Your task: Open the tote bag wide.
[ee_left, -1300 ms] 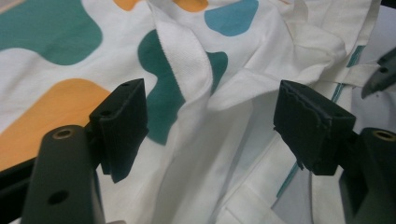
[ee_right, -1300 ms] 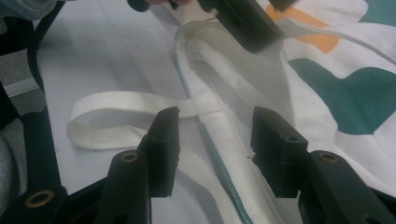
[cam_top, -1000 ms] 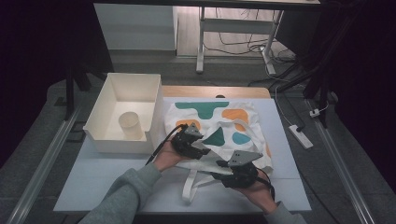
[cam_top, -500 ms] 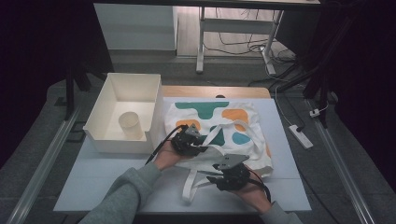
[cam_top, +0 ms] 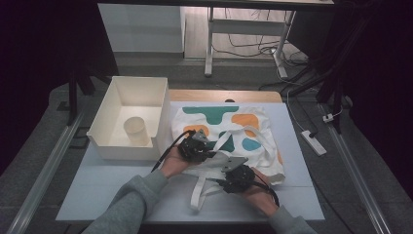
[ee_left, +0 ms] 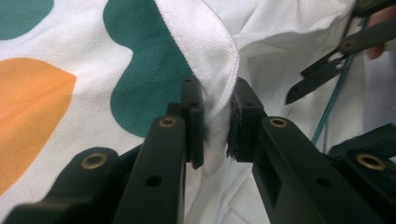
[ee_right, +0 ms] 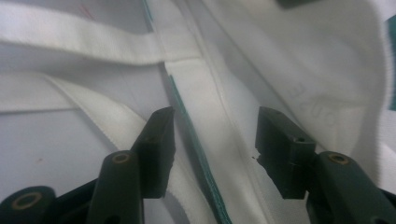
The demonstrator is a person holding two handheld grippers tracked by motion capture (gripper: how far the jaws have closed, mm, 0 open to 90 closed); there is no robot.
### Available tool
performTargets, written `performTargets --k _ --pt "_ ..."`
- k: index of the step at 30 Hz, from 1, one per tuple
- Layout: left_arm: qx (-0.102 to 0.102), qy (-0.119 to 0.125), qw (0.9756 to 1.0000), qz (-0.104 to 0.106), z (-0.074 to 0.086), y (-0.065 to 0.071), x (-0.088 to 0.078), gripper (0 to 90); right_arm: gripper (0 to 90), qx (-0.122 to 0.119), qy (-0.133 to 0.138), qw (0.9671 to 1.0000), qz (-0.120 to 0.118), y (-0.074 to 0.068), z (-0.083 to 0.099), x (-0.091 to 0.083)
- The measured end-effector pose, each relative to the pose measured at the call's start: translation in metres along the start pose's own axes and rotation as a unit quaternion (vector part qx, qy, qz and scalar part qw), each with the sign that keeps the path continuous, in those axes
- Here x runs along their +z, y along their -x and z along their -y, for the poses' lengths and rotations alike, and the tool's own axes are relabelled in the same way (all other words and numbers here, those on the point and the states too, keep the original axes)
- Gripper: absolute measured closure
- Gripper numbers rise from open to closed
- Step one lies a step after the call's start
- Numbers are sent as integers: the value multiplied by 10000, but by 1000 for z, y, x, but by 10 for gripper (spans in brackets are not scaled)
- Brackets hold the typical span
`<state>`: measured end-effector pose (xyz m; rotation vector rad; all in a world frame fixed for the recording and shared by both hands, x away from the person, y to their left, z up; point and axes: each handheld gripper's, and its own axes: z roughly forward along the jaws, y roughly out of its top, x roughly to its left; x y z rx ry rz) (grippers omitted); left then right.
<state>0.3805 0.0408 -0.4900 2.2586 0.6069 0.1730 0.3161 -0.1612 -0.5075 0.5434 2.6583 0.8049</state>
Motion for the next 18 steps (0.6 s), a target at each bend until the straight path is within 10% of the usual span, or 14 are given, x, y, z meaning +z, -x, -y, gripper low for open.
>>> performTargets --k 11,18 --pt "-141 156 9998 56 0 -3 -5 787 448 -258 -329 9983 398 3 5 1" --pt "-165 169 9997 87 1 -4 -5 786 637 -431 -311 9954 800 5 9 -1"
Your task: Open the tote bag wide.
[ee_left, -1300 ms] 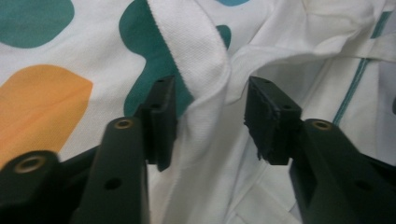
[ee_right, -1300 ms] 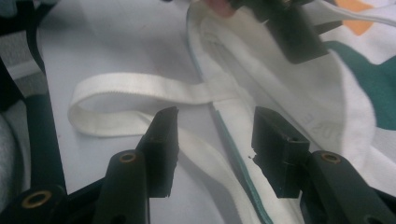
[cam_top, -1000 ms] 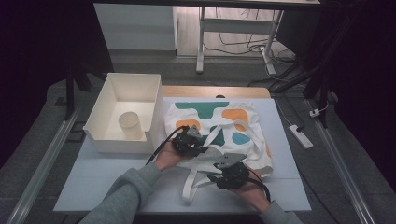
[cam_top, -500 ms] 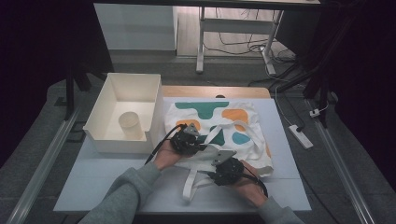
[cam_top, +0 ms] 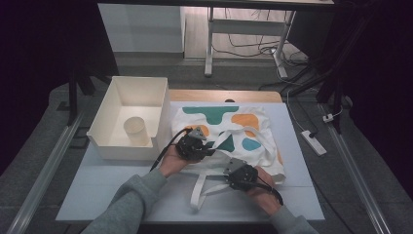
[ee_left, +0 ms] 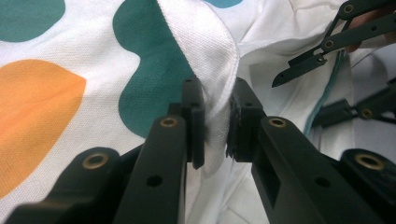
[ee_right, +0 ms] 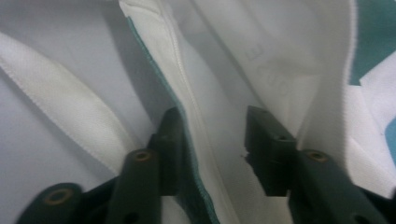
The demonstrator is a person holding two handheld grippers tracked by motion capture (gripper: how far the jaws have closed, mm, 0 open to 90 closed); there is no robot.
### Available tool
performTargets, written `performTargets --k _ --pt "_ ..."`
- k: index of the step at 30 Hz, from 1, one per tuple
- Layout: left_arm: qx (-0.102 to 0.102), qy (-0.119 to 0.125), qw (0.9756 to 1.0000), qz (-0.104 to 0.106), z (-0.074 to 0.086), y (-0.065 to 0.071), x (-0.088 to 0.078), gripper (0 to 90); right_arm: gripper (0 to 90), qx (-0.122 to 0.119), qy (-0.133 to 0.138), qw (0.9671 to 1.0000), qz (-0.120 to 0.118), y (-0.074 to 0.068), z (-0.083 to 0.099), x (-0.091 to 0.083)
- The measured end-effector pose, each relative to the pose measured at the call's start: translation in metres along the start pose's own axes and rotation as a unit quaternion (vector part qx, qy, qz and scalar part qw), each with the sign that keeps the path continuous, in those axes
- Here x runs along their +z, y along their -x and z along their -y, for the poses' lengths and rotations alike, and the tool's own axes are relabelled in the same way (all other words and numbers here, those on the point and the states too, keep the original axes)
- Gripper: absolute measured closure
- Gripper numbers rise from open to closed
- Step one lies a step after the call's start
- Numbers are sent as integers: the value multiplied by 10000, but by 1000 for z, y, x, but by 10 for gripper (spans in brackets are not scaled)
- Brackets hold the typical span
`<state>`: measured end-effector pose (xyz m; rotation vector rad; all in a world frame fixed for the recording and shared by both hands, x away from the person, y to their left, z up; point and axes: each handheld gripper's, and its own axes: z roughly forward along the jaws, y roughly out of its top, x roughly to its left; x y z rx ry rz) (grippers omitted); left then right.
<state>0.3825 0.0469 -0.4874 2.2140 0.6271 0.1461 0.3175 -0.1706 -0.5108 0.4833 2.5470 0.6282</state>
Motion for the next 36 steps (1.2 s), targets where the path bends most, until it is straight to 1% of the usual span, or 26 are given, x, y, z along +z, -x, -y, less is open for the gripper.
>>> performTargets --k 1,3,5,8,12,16,18,19,21,23,27,30,32,34,36 --pt "1 3 10000 -3 0 0 0 787 671 43 52 10000 -41 1 0 0" --pt "2 4 10000 -12 0 1 0 787 741 47 74 9999 -55 2 1 -1" --pt "11 15 10000 -15 0 1 -1 786 807 70 90 9998 -148 3 1 -1" --pt "34 41 10000 -42 -1 1 -1 787 861 82 70 9997 -208 4 1 -2" --pt "26 127 9999 -105 -1 1 -3 787 873 120 90 9996 -239 5 0 -4" --pt "8 261 9993 -256 -2 1 -3 791 874 155 182 9993 -284 4 -1 -11" --pt "16 334 9988 -348 -3 2 -3 796 875 126 258 9992 -292 3 -2 -17" --pt "-5 393 9985 -392 -4 2 -4 799 874 132 297 9990 -314 2 -2 -20" --pt "15 445 9979 -468 -5 1 -6 804 875 129 407 9984 -377 0 -2 -26" --pt "-13 500 9973 -529 -6 0 -7 807 875 153 495 9975 -484 -2 -2 -32" --pt "-62 585 9966 -583 -8 0 -10 811 875 135 626 9961 -608 -7 -3 -43" --pt "-41 636 9959 -641 -9 1 -13 813 876 139 740 9943 -753 -8 -2 -50" --pt "-5 678 9953 -699 -10 2 -16 815 876 206 828 9923 -896 -9 -2 -54" --pt "0 761 9942 -759 -11 4 -20 816 876 274 932 9900 -1020 -9 -2 -58" --pt "14 844 9929 -839 -13 5 -24 818 877 284 1003 9882 -1126 -10 -3 -63"
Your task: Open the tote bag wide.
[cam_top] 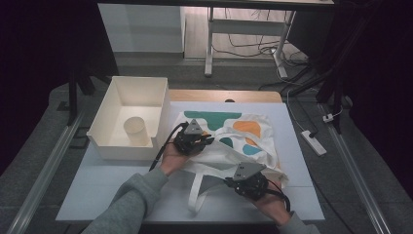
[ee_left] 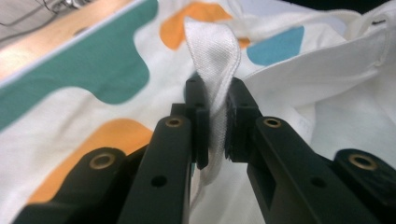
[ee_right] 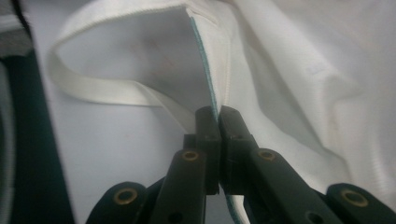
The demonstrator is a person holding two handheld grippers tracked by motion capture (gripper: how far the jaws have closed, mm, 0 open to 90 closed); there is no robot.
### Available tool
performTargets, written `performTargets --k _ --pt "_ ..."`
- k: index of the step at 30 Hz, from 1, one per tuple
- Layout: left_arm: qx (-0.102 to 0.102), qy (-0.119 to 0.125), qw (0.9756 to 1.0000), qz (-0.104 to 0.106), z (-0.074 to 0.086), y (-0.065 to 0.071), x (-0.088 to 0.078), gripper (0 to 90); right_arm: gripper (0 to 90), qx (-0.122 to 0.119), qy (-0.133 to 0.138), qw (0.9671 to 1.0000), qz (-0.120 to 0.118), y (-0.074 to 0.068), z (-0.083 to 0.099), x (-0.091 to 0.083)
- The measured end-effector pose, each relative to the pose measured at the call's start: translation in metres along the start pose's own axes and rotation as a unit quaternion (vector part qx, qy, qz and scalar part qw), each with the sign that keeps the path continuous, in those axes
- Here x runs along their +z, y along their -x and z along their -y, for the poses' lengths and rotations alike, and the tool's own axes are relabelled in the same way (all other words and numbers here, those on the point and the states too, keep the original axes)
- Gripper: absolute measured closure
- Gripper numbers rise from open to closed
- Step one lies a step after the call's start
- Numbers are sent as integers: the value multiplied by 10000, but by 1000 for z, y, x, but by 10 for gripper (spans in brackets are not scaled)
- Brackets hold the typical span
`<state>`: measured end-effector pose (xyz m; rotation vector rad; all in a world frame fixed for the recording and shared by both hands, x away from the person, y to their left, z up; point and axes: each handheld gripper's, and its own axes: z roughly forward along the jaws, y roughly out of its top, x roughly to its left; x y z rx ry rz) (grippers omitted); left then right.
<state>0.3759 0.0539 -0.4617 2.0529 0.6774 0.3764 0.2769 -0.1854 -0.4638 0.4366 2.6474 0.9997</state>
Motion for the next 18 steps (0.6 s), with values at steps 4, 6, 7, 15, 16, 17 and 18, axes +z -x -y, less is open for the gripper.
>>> performTargets --k 4,6,7,15,16,17,18 --pt "-12 169 9998 -136 -4 -1 -8 820 878 11 154 9996 -224 -7 -3 -8" --pt "-59 269 9994 -198 -6 -2 -12 821 879 -42 182 9994 -283 -13 -5 -11" --pt "-92 306 9993 -205 -7 -3 -14 821 879 -76 173 9994 -297 -16 -6 -13" --pt "-245 495 9982 -220 -16 -5 -27 821 879 -421 243 9976 -494 -40 -15 -28" --pt "-213 495 9982 -265 -16 -5 -27 821 879 -438 232 9973 -534 -40 -15 -28" --pt "-218 513 9980 -301 -17 -5 -27 821 879 -433 215 9971 -591 -40 -14 -28" --pt "-256 512 9979 -289 -17 -6 -28 821 879 -412 185 9970 -635 -40 -12 -28"
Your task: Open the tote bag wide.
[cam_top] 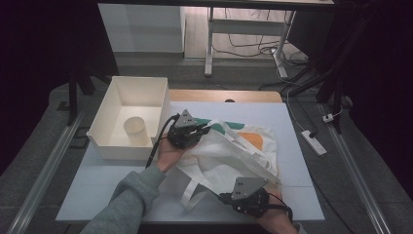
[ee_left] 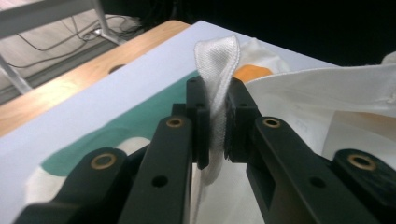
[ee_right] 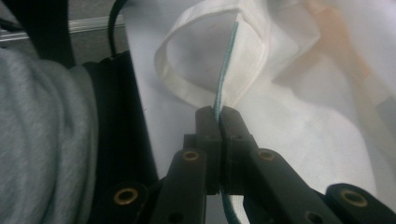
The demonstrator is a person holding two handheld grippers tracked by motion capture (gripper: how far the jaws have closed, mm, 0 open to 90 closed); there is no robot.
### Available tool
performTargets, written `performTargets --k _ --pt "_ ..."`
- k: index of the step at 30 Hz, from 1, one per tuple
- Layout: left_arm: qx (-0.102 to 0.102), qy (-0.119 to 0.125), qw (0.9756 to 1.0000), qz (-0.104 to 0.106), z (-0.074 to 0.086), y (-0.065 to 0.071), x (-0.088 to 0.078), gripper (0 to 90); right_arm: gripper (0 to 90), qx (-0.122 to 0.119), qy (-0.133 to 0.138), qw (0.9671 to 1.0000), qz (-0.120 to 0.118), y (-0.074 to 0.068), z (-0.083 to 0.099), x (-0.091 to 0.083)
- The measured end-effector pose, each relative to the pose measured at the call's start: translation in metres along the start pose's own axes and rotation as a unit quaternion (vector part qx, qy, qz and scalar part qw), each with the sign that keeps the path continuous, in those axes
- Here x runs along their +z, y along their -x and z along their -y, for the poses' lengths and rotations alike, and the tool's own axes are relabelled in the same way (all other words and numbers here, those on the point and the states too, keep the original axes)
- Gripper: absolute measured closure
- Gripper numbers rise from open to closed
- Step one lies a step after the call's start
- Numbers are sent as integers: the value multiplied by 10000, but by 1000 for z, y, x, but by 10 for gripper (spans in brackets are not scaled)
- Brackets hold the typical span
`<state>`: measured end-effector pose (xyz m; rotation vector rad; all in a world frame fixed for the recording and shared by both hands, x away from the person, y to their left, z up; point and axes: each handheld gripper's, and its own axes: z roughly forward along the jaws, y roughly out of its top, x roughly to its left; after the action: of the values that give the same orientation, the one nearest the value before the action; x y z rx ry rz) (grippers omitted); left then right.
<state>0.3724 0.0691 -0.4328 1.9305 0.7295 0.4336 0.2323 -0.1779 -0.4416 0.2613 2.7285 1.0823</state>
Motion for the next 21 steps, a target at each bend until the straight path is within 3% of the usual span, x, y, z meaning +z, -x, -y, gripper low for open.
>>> performTargets --k 5,10,16,18,21 --pt "-188 -43 9998 39 2 -3 6 821 879 229 -108 9994 -254 5 10 7" --pt "-207 -191 9996 38 7 -4 17 820 879 147 -377 9988 -282 5 16 18" --pt "-248 -331 9990 151 13 -6 24 819 878 289 -384 9982 -372 10 21 22" --pt "-244 -330 9990 168 14 -6 25 818 878 310 -388 9982 -349 12 22 23" --pt "-258 -365 9989 146 15 -5 27 817 879 228 -555 9982 -98 15 25 23"
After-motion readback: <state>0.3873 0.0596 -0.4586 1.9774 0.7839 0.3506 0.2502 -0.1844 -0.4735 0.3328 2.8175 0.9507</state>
